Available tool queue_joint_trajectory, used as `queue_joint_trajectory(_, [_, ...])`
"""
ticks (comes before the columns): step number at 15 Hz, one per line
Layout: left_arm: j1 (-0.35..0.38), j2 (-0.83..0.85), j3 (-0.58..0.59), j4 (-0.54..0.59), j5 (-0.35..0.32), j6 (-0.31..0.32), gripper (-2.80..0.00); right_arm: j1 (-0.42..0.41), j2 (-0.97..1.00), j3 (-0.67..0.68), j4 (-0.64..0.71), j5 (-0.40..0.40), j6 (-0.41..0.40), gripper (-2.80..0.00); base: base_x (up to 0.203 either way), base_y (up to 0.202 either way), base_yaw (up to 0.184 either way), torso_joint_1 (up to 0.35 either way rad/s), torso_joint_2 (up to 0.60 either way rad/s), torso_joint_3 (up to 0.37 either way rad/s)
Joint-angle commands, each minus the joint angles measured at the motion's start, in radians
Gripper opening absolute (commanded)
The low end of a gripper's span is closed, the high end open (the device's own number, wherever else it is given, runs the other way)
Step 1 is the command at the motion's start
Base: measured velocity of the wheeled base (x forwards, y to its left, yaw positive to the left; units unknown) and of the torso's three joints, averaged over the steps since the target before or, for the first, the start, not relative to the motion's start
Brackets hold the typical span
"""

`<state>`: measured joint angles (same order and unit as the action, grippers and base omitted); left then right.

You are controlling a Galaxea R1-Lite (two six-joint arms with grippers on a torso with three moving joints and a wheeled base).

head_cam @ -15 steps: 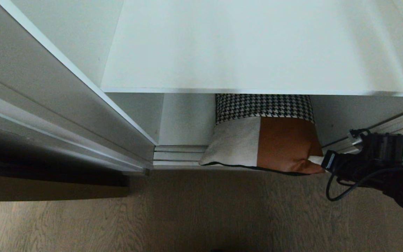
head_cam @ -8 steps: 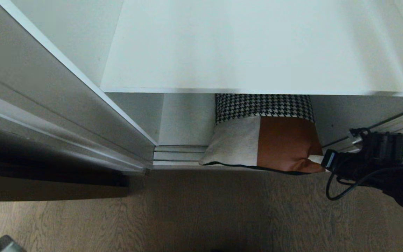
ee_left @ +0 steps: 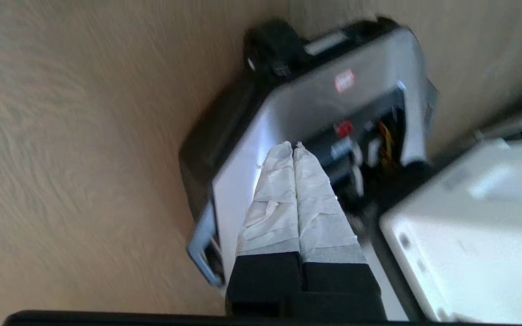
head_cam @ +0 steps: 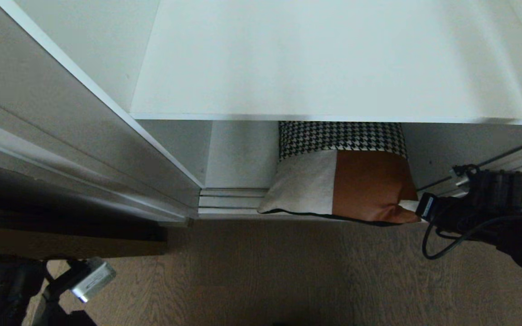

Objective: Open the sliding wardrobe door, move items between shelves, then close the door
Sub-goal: Place the pillow on the higher shelf

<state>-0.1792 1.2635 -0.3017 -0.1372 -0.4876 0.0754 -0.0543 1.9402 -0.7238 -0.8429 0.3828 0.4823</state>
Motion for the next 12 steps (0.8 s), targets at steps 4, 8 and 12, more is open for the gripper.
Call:
queue_joint_trajectory(4, [-0.223, 0.239, 0.025, -0.364, 0.203, -0.161, -2.8, 0.001, 0.005, -0.011, 0.008, 0.004, 0.001, -2.8, 0.0, 0.0, 0.0, 0.0, 0.0, 0.0])
queue_joint_trajectory(8, [-0.401, 0.324, 0.044, -0.471, 0.346, -0.291, -2.8, 0.001, 0.011, -0.012, 0.01, 0.004, 0.001, -2.8, 0.0, 0.0, 0.0, 0.0, 0.0, 0.0])
queue_joint_trajectory(12, [-0.471, 0.53, 0.074, -0.677, 0.438, -0.338, -2.8, 0.001, 0.008, -0.011, 0.013, 0.005, 0.001, -2.8, 0.0, 0.0, 0.0, 0.0, 0.0, 0.0])
